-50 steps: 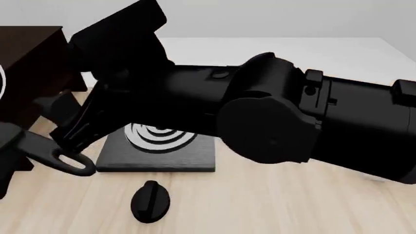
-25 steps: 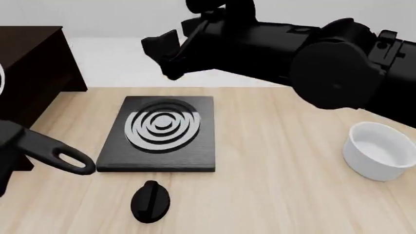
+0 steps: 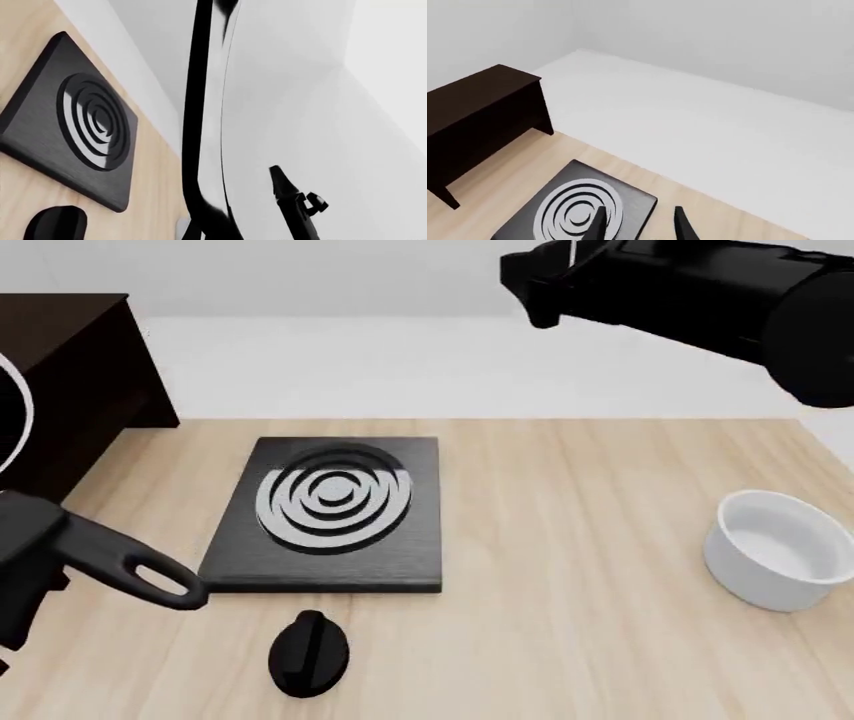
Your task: Put the frying pan on the cabinet shelf.
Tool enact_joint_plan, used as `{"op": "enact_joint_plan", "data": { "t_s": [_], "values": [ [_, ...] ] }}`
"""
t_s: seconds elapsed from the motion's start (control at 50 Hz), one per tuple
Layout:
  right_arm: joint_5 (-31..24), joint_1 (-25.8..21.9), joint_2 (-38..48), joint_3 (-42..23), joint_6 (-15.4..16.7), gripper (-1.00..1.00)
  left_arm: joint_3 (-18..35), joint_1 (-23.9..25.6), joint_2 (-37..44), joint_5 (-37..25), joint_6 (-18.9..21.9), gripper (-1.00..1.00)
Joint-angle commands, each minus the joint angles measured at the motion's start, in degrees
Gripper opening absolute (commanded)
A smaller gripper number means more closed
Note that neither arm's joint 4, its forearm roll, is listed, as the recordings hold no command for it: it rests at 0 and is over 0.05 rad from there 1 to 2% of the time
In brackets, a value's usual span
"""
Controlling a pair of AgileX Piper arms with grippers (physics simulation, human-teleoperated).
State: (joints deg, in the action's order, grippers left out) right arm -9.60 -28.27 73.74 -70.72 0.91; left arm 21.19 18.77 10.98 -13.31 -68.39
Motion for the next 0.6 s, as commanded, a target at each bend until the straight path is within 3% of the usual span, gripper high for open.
{"op": "enact_joint_plan", "data": {
  "t_s": [0.02,0.12,0.16,0.28,0.42,0.6],
  "values": [
    [1.4,9.5,-3.3,1.5,-2.3,1.0,0.2,0.7,0.1,1.1,1.4,-1.0],
    [3.3,11.7,-5.7,-0.2,-3.0,1.0,0.4,0.4,0.4,1.1,1.7,-1.0],
    [1.7,11.5,-4.4,-3.0,-3.9,1.0,0.3,0.3,0.6,1.3,2.0,-1.0],
    [1.7,14.2,-5.7,-3.5,-5.0,1.0,0.3,0.2,1.5,1.9,2.3,-1.0],
    [3.1,16.0,-8.3,0.4,-6.3,1.0,-0.5,-0.6,3.0,4.0,2.3,-1.0],
    [4.9,16.8,-9.2,3.9,-6.3,1.0,3.5,-4.2,11.3,10.3,2.3,-1.0]
  ]
}}
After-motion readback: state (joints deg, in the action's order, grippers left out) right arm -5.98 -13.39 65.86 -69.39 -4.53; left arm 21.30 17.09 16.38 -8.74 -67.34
